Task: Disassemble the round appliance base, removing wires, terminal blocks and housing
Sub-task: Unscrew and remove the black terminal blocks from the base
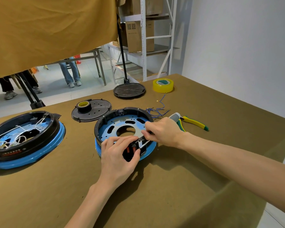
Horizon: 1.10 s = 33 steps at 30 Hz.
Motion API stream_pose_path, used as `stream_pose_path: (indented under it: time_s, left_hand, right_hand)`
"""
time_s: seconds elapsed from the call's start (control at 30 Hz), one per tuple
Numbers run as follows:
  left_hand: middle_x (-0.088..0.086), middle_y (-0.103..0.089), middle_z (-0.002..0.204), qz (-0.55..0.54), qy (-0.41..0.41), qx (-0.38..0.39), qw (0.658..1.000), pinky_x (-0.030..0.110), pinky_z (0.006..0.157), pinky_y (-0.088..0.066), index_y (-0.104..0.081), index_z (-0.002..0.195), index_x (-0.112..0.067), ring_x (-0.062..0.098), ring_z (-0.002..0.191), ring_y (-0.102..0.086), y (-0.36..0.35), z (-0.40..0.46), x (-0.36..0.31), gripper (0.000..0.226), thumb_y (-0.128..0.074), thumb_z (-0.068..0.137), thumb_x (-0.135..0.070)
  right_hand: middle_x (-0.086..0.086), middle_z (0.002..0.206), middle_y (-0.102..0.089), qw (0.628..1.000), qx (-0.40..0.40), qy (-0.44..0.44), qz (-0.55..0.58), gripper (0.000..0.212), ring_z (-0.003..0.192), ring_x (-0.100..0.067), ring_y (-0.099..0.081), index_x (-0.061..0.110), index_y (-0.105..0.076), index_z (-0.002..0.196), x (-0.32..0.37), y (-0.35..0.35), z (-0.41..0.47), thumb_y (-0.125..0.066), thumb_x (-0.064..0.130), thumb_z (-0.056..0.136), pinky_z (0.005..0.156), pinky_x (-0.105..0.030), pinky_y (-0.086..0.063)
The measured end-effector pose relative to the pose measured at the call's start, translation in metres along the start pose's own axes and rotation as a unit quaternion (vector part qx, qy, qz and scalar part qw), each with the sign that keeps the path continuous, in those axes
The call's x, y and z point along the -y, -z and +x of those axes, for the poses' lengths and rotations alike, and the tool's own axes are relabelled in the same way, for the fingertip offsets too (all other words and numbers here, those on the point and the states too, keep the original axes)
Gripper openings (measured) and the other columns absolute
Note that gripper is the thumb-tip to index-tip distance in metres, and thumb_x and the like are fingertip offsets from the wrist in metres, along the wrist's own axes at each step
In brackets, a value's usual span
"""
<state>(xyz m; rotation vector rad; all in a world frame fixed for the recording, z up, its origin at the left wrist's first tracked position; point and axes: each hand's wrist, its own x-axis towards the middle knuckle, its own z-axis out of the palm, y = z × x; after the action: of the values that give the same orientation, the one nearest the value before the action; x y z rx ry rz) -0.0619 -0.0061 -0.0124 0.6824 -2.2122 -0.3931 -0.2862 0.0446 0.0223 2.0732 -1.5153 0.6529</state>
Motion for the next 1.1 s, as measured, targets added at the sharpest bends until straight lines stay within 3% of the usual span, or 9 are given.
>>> stream_pose_path:
  time_s: [0.4,0.57,0.73,0.83,0.93,1.0,1.1]
  left_hand:
    - [-0.019,-0.072,0.118,0.004,-0.014,-0.010,1.000,0.024,0.095,-0.028,-0.072,0.125,-0.031,0.004,0.109,-0.050,0.000,-0.001,0.001,0.046,-0.059,0.087,-0.053]
    - [-0.023,-0.068,0.120,0.015,-0.028,-0.004,0.999,0.025,0.097,-0.030,-0.070,0.127,-0.034,0.001,0.110,-0.048,0.001,-0.002,0.005,0.048,-0.063,0.087,-0.058]
    - [-0.027,-0.064,0.123,0.015,-0.050,0.010,0.999,0.019,0.101,-0.025,-0.067,0.130,-0.035,0.000,0.114,-0.046,0.004,-0.003,0.009,0.048,-0.061,0.090,-0.061]
    - [-0.021,-0.068,0.122,0.008,-0.038,0.008,0.999,0.014,0.103,-0.020,-0.067,0.130,-0.035,-0.001,0.115,-0.046,0.005,-0.003,0.009,0.042,-0.049,0.097,-0.053]
    - [-0.021,-0.068,0.123,0.011,-0.035,0.010,0.999,0.013,0.104,-0.020,-0.066,0.133,-0.034,-0.003,0.116,-0.045,0.005,-0.004,0.010,0.042,-0.043,0.100,-0.044]
    - [-0.021,-0.067,0.124,0.008,-0.035,0.013,0.999,0.014,0.104,-0.021,-0.065,0.135,-0.034,-0.002,0.117,-0.045,0.006,-0.005,0.012,0.043,-0.041,0.099,-0.038]
    - [-0.020,-0.066,0.125,-0.005,-0.037,0.015,0.999,0.015,0.104,-0.023,-0.064,0.136,-0.033,-0.002,0.117,-0.045,0.005,-0.006,0.013,0.047,-0.039,0.096,-0.032]
  right_hand:
    - [0.003,0.053,-0.048,1.000,-0.001,0.004,0.010,0.032,0.038,-0.019,-0.043,0.011,-0.052,0.073,0.000,-0.001,0.002,-0.050,0.028,0.101,0.037,-0.031,-0.037]
    - [0.013,0.059,-0.051,0.989,-0.001,-0.125,0.084,0.023,0.045,-0.008,-0.048,0.020,-0.048,0.108,0.014,0.003,-0.034,-0.046,0.042,0.102,0.043,-0.021,-0.036]
    - [0.014,0.060,-0.048,0.977,0.069,-0.175,0.102,0.024,0.057,-0.007,-0.051,0.027,-0.044,0.114,0.017,0.014,-0.070,-0.048,0.044,0.097,0.054,-0.020,-0.037]
    - [0.016,0.078,-0.051,0.968,0.135,-0.182,0.105,0.022,0.076,-0.005,-0.048,0.027,-0.051,0.116,0.019,0.016,-0.065,-0.054,0.038,0.097,0.071,-0.026,-0.045]
    - [0.011,0.094,-0.057,0.975,0.085,-0.184,0.089,0.015,0.087,-0.006,-0.046,0.024,-0.058,0.111,0.030,0.018,-0.060,-0.060,0.028,0.097,0.079,-0.025,-0.044]
    - [0.013,0.090,-0.058,0.977,0.042,-0.185,0.097,0.014,0.084,-0.003,-0.049,0.026,-0.060,0.103,0.047,0.021,-0.053,-0.059,0.038,0.096,0.077,-0.022,-0.043]
    - [0.018,0.076,-0.060,0.978,0.056,-0.182,0.081,0.037,0.069,-0.001,-0.052,0.031,-0.061,0.087,0.078,0.020,-0.035,-0.049,0.065,0.094,0.068,-0.017,-0.043]
